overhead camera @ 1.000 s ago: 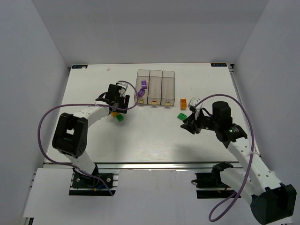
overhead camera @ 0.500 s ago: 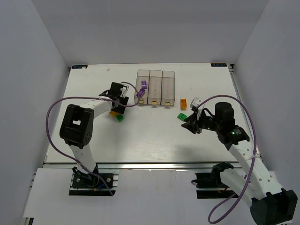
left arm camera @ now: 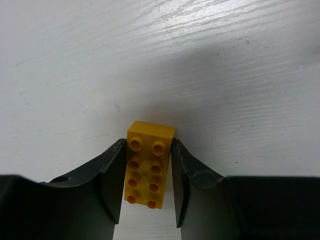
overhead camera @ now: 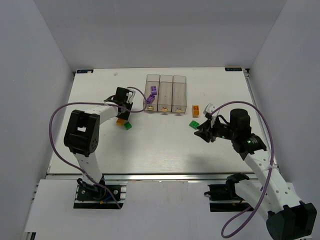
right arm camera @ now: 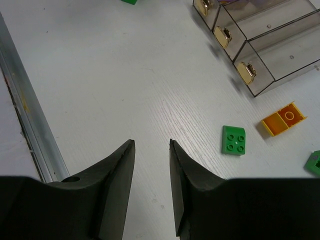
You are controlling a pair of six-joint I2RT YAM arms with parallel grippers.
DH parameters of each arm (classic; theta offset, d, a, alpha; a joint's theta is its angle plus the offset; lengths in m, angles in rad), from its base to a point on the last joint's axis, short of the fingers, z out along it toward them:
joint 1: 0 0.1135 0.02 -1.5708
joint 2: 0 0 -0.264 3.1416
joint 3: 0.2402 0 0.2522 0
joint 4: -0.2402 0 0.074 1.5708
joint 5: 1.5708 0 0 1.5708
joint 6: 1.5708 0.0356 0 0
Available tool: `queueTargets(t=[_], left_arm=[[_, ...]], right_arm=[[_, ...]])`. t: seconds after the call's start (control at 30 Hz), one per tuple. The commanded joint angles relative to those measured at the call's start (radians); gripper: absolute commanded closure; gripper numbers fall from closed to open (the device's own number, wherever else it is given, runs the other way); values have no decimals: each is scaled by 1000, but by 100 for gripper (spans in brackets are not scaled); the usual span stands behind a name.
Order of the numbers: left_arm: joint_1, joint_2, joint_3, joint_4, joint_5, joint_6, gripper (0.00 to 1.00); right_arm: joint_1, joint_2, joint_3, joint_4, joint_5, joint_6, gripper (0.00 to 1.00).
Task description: Sort the legos into containers by color
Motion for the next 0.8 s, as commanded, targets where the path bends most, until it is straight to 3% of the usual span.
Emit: queueTargets(t=[0.0, 0.17, 0.3, 0.33, 0.37, 0.53, 0.77], left_arm=[[22, -53, 32, -17, 2, -36, 71], [5, -242, 26, 47, 63, -102, 81], [-16, -363, 32, 101, 351, -212, 88], [-17, -354, 65, 101, 388, -226, 89], [-30, -344, 82, 106, 431, -242, 89], [-92, -203, 191, 141, 530, -340, 91], [-179, 26, 437, 158, 444, -411, 91]], right_arm=[[-10, -7, 10, 37, -18, 9, 60], [-11, -9, 10, 44, 0, 26, 61], [-14, -1, 8, 63, 48, 61, 76], [-16, -1, 5, 69, 84, 71, 95], [-14, -1, 4, 88, 109, 89, 100], [-19, -9, -12, 133, 261, 166, 100], [-34, -12, -21, 156, 309, 184, 100]])
